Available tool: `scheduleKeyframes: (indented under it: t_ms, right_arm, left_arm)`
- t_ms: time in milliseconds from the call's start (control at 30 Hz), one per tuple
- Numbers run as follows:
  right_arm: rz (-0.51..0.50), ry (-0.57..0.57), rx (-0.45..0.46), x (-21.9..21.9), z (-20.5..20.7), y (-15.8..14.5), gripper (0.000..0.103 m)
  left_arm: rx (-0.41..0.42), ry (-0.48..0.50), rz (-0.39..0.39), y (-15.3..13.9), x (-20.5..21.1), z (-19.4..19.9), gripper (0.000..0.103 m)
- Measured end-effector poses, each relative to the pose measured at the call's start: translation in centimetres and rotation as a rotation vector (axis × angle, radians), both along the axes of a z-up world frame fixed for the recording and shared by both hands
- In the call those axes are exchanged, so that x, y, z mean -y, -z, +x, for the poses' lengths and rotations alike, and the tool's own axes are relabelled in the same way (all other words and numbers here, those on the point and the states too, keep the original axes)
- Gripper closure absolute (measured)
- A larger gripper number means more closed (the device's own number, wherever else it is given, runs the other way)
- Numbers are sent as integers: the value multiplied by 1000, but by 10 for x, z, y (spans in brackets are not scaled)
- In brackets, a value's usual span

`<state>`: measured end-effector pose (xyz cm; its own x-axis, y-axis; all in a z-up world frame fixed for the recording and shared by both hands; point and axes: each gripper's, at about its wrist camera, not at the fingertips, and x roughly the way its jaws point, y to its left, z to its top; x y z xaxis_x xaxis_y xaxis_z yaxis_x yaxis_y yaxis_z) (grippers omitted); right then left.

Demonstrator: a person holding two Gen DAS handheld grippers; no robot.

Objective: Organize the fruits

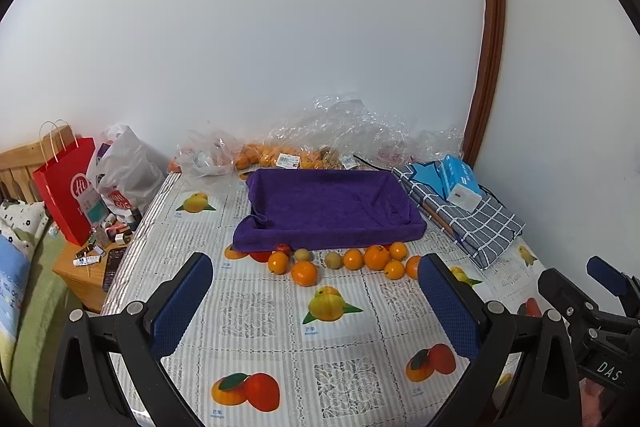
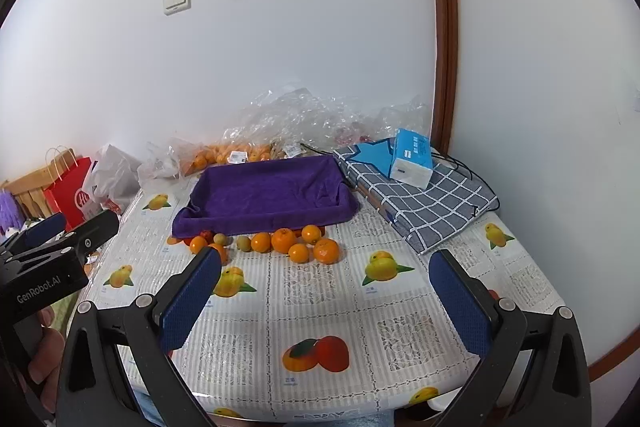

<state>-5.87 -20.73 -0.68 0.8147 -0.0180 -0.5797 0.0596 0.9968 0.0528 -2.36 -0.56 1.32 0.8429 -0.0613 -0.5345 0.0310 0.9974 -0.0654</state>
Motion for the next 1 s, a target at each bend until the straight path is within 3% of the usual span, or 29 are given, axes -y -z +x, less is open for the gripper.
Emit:
scheduleKeyframes:
  t_ms: [267,533,833,1000]
  right_arm:
    - [-18,-7,-6,-4,8,5,0]
    - [-15,-42,-55,-5,44,19,0]
    - [-20,-64,-113,-4,85,59,0]
    - [-47,-60,-104,1,106,90,0]
  left_arm:
    - [25,4,31,0,-6,-4,0]
    - [37,7,41,7,-14,22,0]
    - [-10,0,80,45,-28,64,0]
    - [-63,5,23,76,-43,93,0]
